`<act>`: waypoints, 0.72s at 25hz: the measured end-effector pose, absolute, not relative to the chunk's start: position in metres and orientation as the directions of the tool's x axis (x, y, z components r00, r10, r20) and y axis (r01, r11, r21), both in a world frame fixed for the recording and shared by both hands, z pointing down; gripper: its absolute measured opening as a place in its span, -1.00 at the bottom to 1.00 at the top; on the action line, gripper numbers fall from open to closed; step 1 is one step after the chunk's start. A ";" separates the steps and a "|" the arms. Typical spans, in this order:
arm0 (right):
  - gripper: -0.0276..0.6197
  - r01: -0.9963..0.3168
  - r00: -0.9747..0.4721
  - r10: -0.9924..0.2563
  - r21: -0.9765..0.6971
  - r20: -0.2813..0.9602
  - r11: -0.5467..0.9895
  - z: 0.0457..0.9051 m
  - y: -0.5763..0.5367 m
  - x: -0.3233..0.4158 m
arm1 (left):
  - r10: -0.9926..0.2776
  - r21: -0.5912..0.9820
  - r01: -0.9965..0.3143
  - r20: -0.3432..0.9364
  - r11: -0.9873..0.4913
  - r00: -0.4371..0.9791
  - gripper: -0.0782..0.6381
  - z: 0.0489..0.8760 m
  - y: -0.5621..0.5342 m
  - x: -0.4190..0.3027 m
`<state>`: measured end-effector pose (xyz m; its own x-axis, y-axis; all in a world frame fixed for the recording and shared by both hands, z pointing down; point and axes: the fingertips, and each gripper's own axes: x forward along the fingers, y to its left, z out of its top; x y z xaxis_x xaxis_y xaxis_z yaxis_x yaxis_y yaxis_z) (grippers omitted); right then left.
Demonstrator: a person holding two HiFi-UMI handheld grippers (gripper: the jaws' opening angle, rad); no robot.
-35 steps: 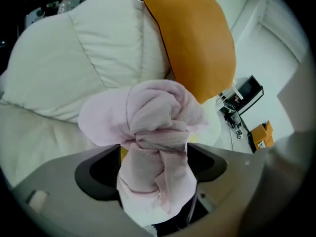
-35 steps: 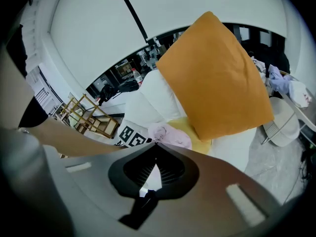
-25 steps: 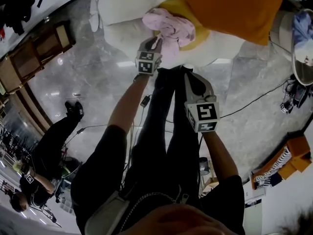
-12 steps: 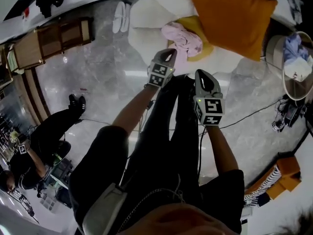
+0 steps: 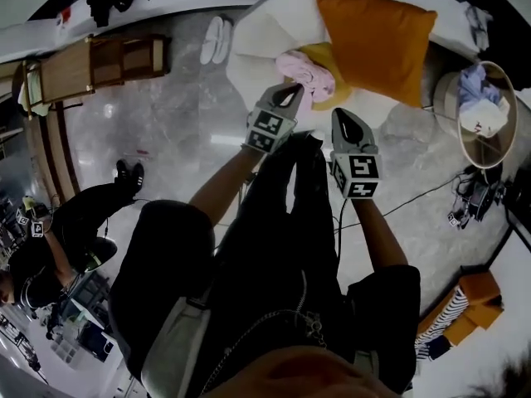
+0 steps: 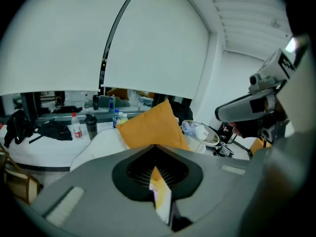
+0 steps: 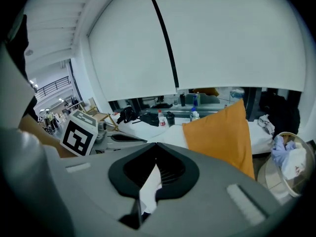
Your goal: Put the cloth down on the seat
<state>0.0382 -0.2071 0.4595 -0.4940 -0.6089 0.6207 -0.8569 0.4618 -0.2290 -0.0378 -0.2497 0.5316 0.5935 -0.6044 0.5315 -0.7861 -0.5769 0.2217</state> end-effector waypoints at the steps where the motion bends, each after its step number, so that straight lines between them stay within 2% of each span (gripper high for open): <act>1: -0.91 -0.857 -0.497 -0.615 -0.233 0.612 0.460 0.452 -0.207 0.038 | -0.607 0.216 -0.784 0.526 -0.583 0.596 -0.76 0.521 -0.250 -0.038; 14: -0.91 -0.809 -0.575 -0.632 -0.250 0.519 0.532 0.378 -0.182 0.029 | -0.642 0.167 -0.776 0.472 -0.608 0.604 -0.76 0.415 -0.223 -0.017; 18: -0.91 -0.786 -0.611 -0.656 -0.243 0.443 0.568 0.340 -0.183 0.026 | -0.670 0.141 -0.781 0.436 -0.609 0.601 -0.76 0.378 -0.215 -0.020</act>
<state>0.0256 -0.1832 0.3404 -0.6107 -0.6563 0.4431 -0.7865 0.5679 -0.2427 -0.0199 -0.2145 0.3779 0.6012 -0.6697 0.4360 -0.7807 -0.6087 0.1413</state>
